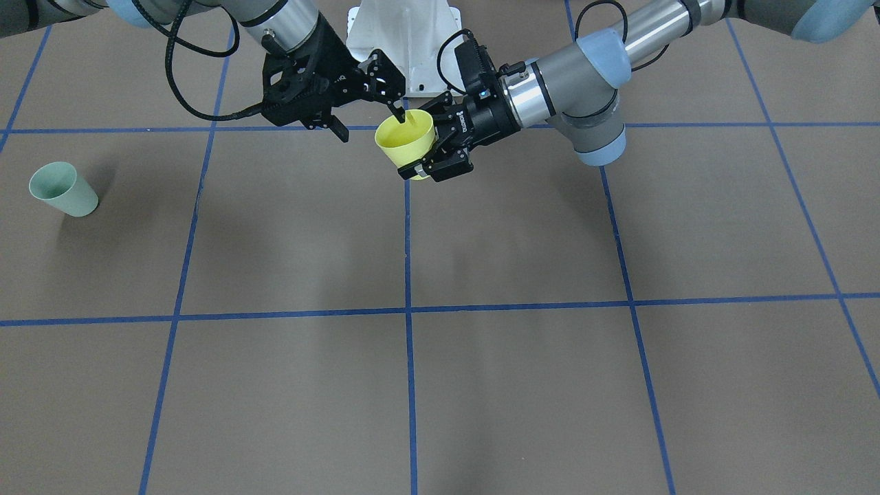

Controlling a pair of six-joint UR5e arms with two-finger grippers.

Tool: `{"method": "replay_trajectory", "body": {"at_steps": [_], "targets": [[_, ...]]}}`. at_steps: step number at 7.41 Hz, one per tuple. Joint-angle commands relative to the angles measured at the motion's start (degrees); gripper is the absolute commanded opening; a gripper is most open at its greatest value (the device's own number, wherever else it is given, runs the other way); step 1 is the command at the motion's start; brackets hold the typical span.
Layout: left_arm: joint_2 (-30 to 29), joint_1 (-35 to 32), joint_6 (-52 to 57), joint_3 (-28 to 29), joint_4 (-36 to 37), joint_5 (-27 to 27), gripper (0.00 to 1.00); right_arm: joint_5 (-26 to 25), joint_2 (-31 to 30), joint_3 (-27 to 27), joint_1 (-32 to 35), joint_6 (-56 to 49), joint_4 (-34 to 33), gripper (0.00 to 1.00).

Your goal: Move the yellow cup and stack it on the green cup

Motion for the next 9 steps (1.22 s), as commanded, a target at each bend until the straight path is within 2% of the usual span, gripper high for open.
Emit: {"method": "replay_trajectory", "body": {"at_steps": [1,9], "targets": [[0.25,0.09,-0.03,0.0,-0.07,-0.06,0.0,-0.18,0.11,-0.24,-0.07,0.02,-1.05,1.0],[-0.63,0.09,-0.03,-0.7,-1.12,-0.15,0.0,-0.27,0.64,-0.5,-0.16,-0.07,-2.46,0.99]]}}
